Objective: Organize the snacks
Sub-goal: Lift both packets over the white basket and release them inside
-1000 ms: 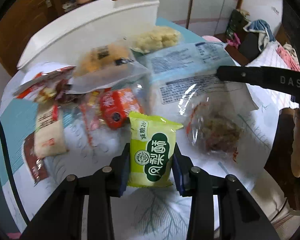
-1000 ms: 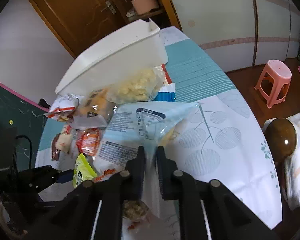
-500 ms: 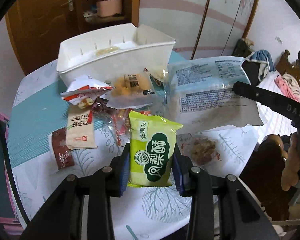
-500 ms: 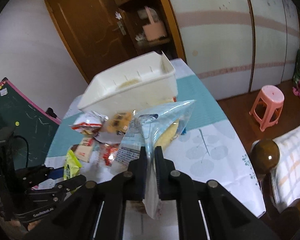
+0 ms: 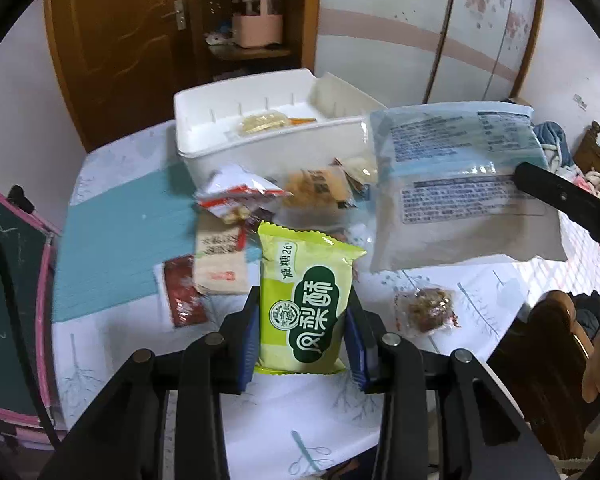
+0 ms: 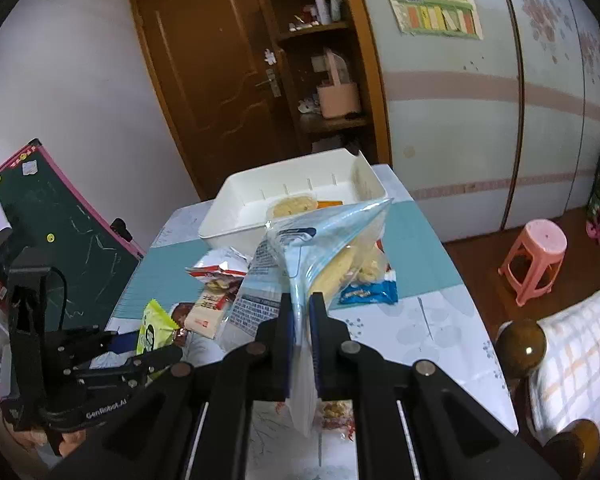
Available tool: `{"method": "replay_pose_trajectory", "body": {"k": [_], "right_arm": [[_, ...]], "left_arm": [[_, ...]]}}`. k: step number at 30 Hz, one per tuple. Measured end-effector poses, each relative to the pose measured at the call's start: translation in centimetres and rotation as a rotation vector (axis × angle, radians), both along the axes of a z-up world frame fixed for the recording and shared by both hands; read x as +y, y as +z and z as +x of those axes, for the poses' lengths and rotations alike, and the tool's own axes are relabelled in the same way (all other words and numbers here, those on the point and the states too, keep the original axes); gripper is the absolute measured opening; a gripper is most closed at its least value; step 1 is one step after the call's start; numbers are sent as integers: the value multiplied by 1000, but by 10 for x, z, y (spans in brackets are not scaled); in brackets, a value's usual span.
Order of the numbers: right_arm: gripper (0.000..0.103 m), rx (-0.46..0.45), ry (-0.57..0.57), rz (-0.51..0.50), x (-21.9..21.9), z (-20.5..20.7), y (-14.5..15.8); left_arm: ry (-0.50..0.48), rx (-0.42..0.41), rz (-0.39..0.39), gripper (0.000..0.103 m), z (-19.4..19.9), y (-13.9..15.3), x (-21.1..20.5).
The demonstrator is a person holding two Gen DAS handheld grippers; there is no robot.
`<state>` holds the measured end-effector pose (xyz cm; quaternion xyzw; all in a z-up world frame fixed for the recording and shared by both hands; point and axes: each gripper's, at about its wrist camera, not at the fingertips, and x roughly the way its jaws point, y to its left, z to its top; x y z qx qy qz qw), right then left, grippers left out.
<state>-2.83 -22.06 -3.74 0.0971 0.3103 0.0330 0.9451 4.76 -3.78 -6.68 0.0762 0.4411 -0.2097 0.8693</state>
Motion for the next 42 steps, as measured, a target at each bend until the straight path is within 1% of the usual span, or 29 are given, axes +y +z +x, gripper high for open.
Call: {"method": "replay_pose_trajectory", "body": {"k": [9,14,21,24,26,28,31,34,38,42], "right_arm": [[7,-63,21,-50,17,5,24],[7,-104,19,-85,19,17,42],[7,-196,-7,-155,15,56,82],[7,-244,-10,-182,17,79,100],[7,-269,-13,-192,18,90,107],[7,-286,-12,-192,20,101,114],[7,-298,-6,-190,21,118,119],[7,-288,5,-193,22,138,122],[7,-276,5,-181,19,169,127],[8,-260,0,-160,14,206,130]], "left_arm": [[39,-103,-1,36,18,41,13],[46,-173,37,36,39,66,12],[59,-278,87,36,83,106,1],[70,-300,101,36,108,119,-5],[82,-297,102,36,126,125,-8],[91,-277,91,36,145,127,-11],[102,-246,90,36,170,125,-16],[113,-211,104,36,198,121,-23],[131,-141,100,36,236,111,-32],[153,-116,94,36,274,106,-42]]}}
